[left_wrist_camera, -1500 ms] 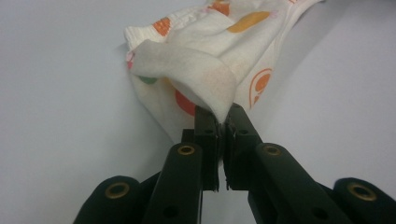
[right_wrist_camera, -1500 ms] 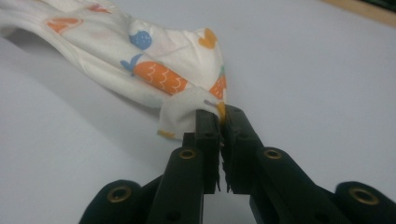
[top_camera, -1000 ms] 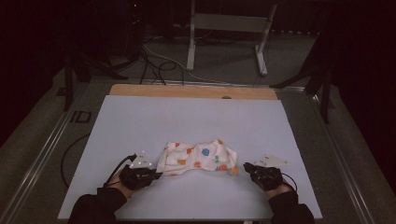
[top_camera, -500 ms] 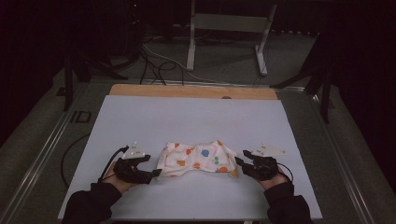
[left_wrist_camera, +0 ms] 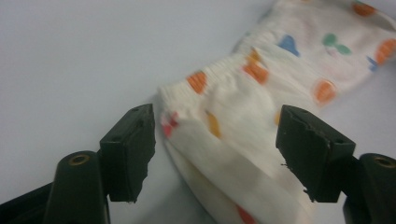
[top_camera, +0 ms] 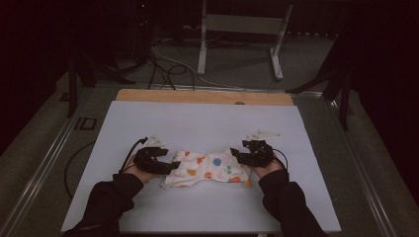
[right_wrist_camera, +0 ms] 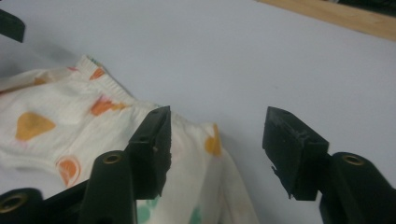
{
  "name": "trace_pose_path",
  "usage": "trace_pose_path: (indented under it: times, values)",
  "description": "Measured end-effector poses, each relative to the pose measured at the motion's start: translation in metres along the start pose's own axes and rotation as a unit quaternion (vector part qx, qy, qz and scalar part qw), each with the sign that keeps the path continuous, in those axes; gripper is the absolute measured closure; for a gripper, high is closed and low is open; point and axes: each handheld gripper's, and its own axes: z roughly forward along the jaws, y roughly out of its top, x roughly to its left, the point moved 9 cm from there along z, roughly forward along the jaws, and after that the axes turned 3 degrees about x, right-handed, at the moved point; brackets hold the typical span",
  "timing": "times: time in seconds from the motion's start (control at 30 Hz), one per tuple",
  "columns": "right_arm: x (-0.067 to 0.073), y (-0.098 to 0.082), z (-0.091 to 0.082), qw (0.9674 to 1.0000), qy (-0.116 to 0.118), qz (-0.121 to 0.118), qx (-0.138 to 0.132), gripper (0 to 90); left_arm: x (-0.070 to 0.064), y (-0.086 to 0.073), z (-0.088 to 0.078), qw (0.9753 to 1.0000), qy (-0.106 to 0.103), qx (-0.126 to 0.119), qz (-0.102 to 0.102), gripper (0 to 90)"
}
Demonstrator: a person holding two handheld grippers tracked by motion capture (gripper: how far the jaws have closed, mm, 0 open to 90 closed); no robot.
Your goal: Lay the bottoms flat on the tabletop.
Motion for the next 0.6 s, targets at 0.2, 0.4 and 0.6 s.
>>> trace_pose_path:
  times: [0.2, 0.4, 0.6]
  values:
    - [-0.001, 0.003, 0.024, 0.9996, 0.003, 0.000, 0.027, 49.7, 0.011, 0.002, 0.017, 0.9997, 0.007, 0.017, -0.014, 40.6]
    - [-0.002, -0.007, 0.040, 0.9981, -0.008, -0.008, 0.060, 54.2, 0.017, -0.003, 0.032, 0.9988, -0.002, 0.034, -0.035, 51.3]
    - [-0.003, -0.018, 0.046, 0.9942, -0.022, -0.040, 0.097, 75.6, 0.022, -0.005, 0.042, 0.9979, -0.002, 0.045, -0.046, 58.6]
